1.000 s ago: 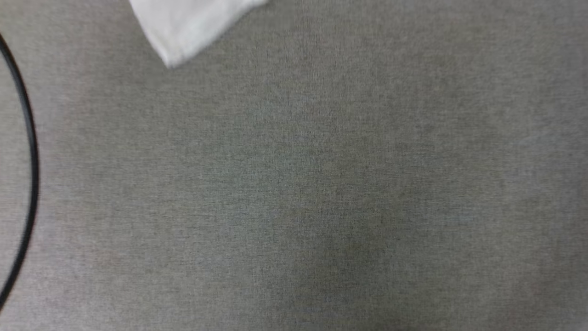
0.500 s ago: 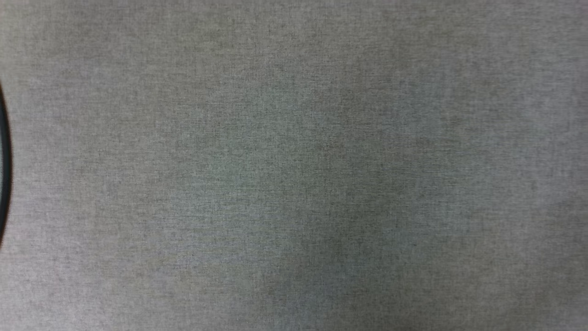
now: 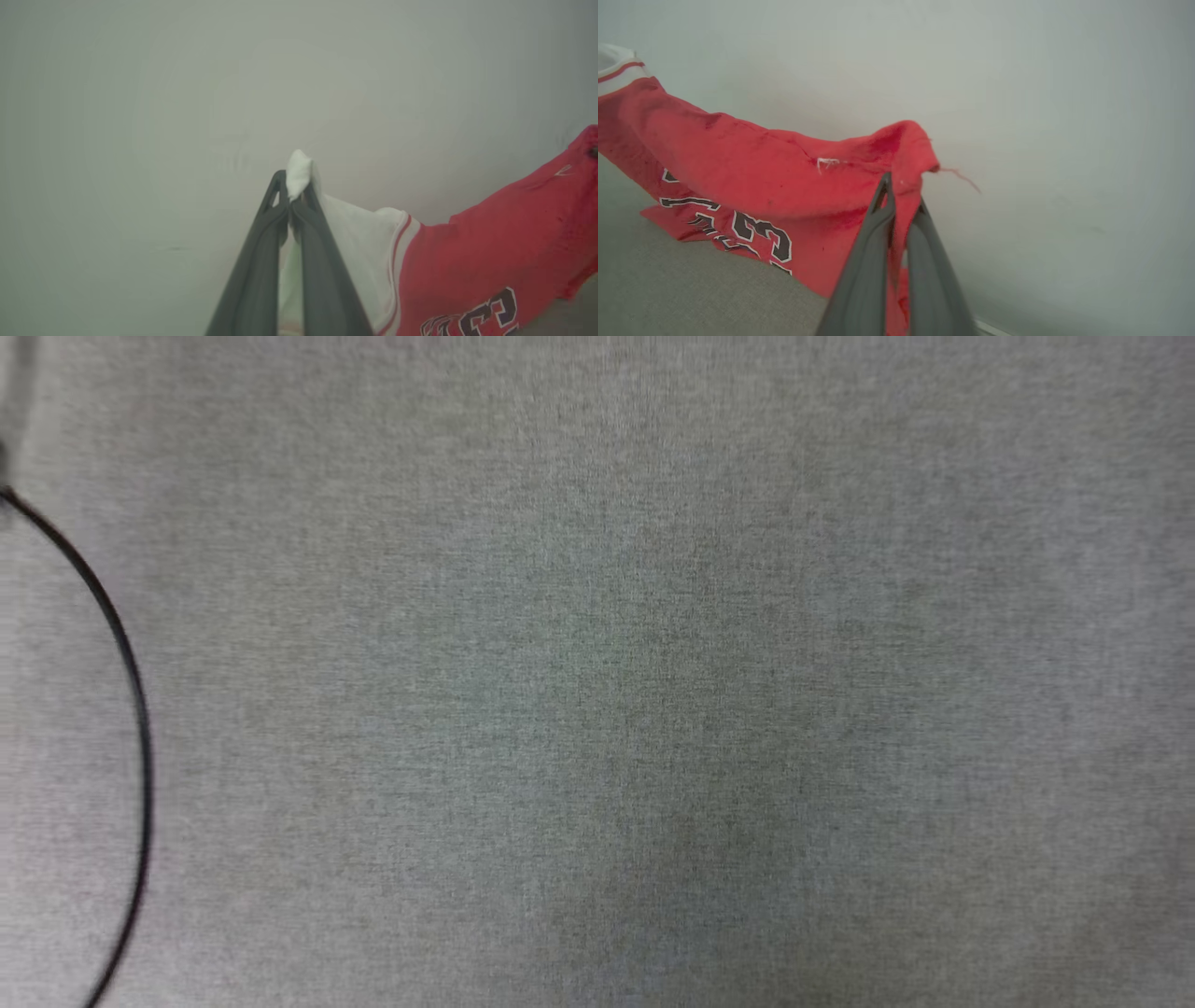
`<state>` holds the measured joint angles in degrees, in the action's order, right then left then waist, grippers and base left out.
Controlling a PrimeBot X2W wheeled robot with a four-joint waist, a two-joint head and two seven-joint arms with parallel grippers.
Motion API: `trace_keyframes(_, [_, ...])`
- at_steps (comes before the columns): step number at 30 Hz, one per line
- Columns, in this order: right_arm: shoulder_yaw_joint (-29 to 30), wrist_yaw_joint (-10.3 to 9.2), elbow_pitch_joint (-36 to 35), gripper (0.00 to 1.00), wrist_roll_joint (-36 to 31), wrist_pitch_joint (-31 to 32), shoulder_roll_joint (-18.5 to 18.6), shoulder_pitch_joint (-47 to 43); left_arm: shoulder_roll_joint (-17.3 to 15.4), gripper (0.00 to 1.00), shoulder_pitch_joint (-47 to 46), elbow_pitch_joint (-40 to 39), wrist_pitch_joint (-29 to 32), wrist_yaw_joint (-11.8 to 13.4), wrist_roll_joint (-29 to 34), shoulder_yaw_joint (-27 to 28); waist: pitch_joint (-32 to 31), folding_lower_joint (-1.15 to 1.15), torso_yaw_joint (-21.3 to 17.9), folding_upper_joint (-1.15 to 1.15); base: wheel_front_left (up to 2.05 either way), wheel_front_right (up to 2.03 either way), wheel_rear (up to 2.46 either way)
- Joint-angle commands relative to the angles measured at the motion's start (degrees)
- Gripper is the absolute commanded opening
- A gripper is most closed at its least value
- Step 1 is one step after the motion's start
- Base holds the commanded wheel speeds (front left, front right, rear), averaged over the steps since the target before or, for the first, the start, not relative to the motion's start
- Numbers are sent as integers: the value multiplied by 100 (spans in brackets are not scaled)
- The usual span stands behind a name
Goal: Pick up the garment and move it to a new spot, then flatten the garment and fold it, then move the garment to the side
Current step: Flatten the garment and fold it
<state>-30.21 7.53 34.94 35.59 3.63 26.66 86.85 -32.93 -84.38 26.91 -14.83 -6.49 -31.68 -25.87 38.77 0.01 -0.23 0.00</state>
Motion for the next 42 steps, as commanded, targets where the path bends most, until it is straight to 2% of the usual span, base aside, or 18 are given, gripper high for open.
trace_keyframes(1, [-147, -8, -128, 0, 160, -80, 89, -381, -72, 0, 597, -285, -32, 110, -87, 85, -200, -1, 10, 0, 0, 0, 0])
trace_keyframes(6, [-441, -8, -478, 0, 450, -153, 293, -1387, -177, 0, 2134, -1074, -46, 404, -232, 309, -651, -1, 24, 0, 0, 0, 0])
trace_keyframes(12, [-696, -8, -888, 0, 631, -110, 504, -2748, -134, 0, 4117, -2119, -42, 978, -265, 433, -1250, -1, 49, 0, 0, 0, 0])
trace_keyframes(13, [-696, -8, -888, 0, 631, -110, 504, -2748, -134, 0, 4117, -2119, -42, 978, -265, 433, -1250, -1, 49, 0, 0, 0, 0])
trace_keyframes(19, [-788, -8, -1100, 0, 829, -73, 722, -3965, -122, 0, 5781, -2647, -43, 1271, -430, 367, -1839, -1, 60, 0, 0, 0, 0])
trace_keyframes(24, [-790, -8, -1161, 0, 942, -113, 871, -4810, -101, 0, 6885, -2816, -25, 1393, -675, 259, -2303, -1, 51, 0, 0, 0, 0])
trace_keyframes(31, [-800, -8, -1235, 0, 1102, -170, 873, -5916, -39, 0, 8130, -2923, 31, 1509, -1100, 127, -2937, -1, 61, 0, 0, 0, 0])
trace_keyframes(42, [-667, -8, -1651, 0, 1229, -144, 1064, -7426, -134, 0, 9708, -2944, 376, 1321, -1951, -62, -3656, -1, 54, 0, 0, 0, 0])
